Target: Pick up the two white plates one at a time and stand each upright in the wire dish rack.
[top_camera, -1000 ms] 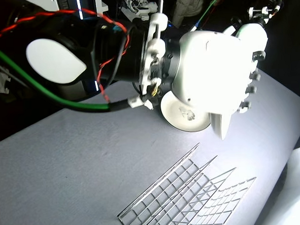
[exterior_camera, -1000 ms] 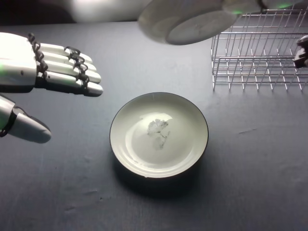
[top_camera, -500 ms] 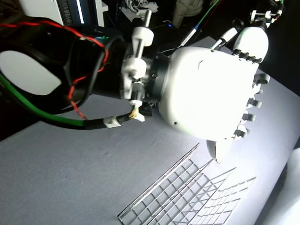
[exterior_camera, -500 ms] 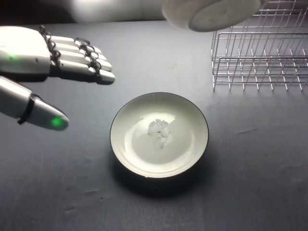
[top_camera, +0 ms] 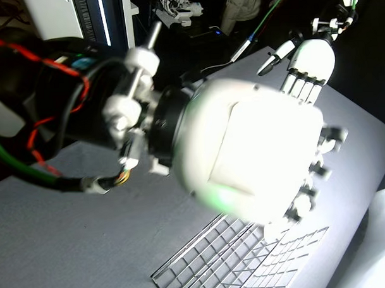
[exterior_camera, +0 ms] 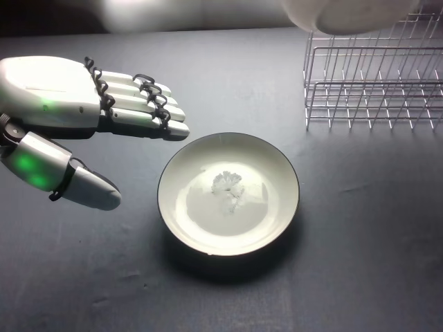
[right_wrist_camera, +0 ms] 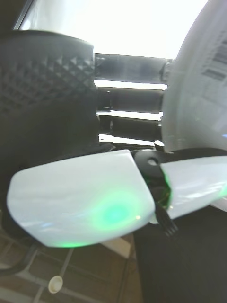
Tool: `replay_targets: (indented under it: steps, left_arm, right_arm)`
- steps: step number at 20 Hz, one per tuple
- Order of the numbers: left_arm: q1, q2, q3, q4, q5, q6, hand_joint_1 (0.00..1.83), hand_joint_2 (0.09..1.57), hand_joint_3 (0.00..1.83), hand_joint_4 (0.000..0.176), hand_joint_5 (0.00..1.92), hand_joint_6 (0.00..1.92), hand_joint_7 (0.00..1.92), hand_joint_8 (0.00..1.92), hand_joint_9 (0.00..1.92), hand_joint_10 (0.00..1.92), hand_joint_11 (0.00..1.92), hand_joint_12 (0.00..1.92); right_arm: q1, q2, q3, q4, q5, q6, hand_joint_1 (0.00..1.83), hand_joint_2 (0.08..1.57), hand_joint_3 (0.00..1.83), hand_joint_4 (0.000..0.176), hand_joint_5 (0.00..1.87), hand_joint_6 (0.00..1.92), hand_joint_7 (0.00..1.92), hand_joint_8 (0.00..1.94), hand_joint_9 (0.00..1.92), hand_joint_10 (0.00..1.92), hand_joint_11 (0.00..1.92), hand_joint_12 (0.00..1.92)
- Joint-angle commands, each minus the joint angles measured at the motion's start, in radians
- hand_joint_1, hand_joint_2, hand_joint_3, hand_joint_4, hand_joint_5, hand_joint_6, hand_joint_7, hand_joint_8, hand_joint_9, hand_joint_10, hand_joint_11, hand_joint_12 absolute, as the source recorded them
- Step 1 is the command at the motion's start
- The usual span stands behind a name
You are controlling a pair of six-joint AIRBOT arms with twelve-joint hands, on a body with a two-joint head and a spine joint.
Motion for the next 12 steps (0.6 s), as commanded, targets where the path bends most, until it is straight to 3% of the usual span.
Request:
replay_targets:
  steps: [1,9,12]
  left_arm:
    - [-0.004,0.007,-0.003,-0.077,-0.026,0.006,0.00,1.18,0.00,0.000,0.14,0.01,0.09,0.01,0.09,0.00,0.01,0.20]
    - [0.041,0.015,-0.076,-0.077,0.012,0.084,0.00,1.19,0.00,0.000,0.07,0.00,0.02,0.00,0.01,0.00,0.00,0.02]
    - [0.061,0.014,-0.094,-0.077,0.036,0.103,0.00,1.19,0.00,0.000,0.14,0.00,0.10,0.00,0.08,0.00,0.05,0.06]
  right_arm:
    - [0.012,0.011,0.010,0.026,0.153,0.017,1.39,1.06,0.00,0.000,0.99,0.93,1.13,0.72,1.05,0.95,0.85,1.05]
    - [-0.017,0.011,0.039,0.066,0.114,0.018,1.39,1.05,0.00,0.000,1.00,0.91,1.13,0.72,1.08,0.91,0.86,1.02]
    - [-0.046,0.011,0.058,0.066,0.101,0.018,1.39,1.06,0.00,0.000,1.00,0.91,1.13,0.75,1.05,0.93,0.86,1.03]
